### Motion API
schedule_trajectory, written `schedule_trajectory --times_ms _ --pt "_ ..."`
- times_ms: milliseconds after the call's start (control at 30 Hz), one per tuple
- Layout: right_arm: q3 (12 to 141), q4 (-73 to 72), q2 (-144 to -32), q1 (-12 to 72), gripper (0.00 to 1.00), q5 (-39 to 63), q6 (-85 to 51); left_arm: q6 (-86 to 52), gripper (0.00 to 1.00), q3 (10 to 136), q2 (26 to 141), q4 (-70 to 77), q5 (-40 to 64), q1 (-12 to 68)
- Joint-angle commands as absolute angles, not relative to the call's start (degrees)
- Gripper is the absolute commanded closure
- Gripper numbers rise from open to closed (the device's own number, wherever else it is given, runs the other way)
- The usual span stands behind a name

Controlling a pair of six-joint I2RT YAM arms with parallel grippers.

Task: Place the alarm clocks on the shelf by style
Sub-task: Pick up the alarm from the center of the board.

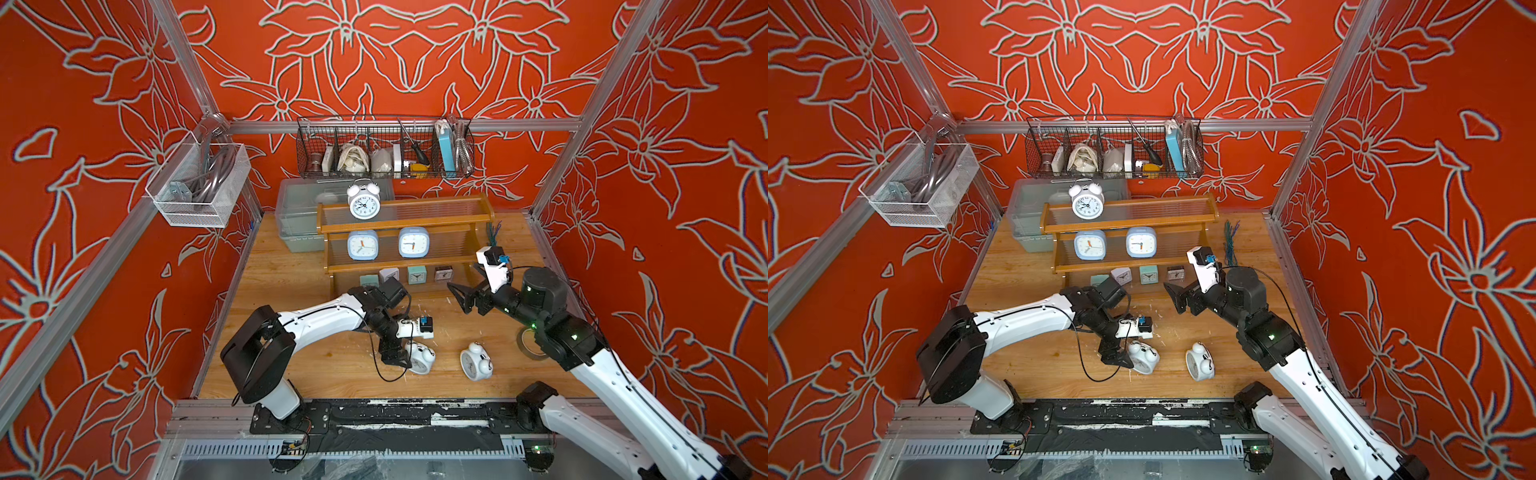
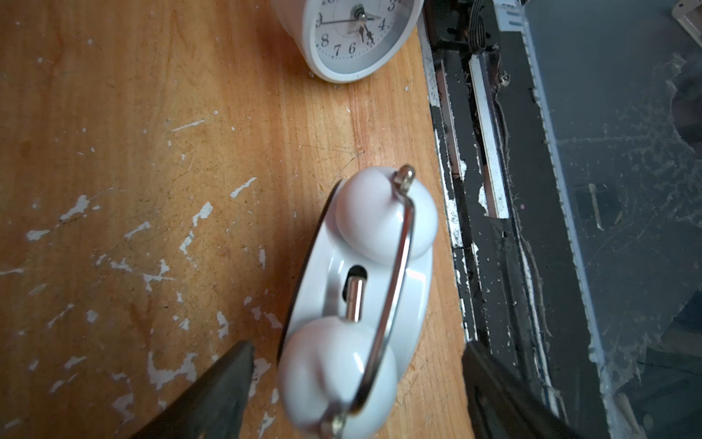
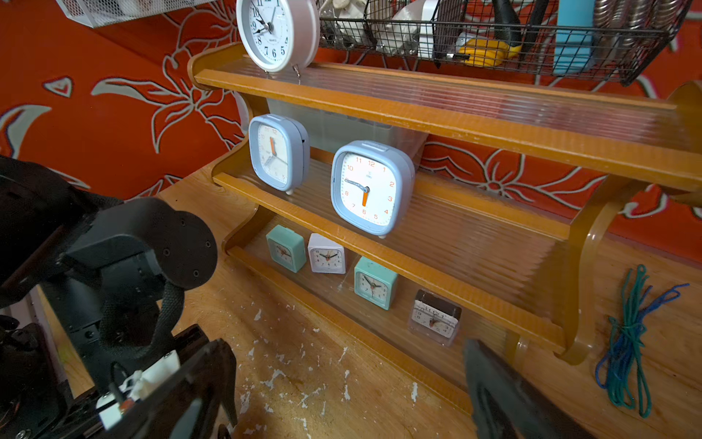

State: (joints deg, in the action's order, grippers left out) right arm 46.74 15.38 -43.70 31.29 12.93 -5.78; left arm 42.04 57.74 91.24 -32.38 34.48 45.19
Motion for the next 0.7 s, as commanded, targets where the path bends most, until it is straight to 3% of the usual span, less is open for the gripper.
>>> schedule_trajectory --times_ms 0,400,667 --pt "46.0 16.5 -43.1 31.5 0.0 10.6 -7.3 42.5 0.19 59.2 92.7 -32.8 34.3 46.2" --pt "46.3 16.7 -44.0 31.5 0.0 10.1 -12.2 43.6 0.41 60.0 94.2 -34.6 34.3 46.9" --pt "48.2 17.7 -47.7 31.4 0.0 14.6 -12.1 44.2 0.62 60.6 92.5 -36.6 33.4 46.7"
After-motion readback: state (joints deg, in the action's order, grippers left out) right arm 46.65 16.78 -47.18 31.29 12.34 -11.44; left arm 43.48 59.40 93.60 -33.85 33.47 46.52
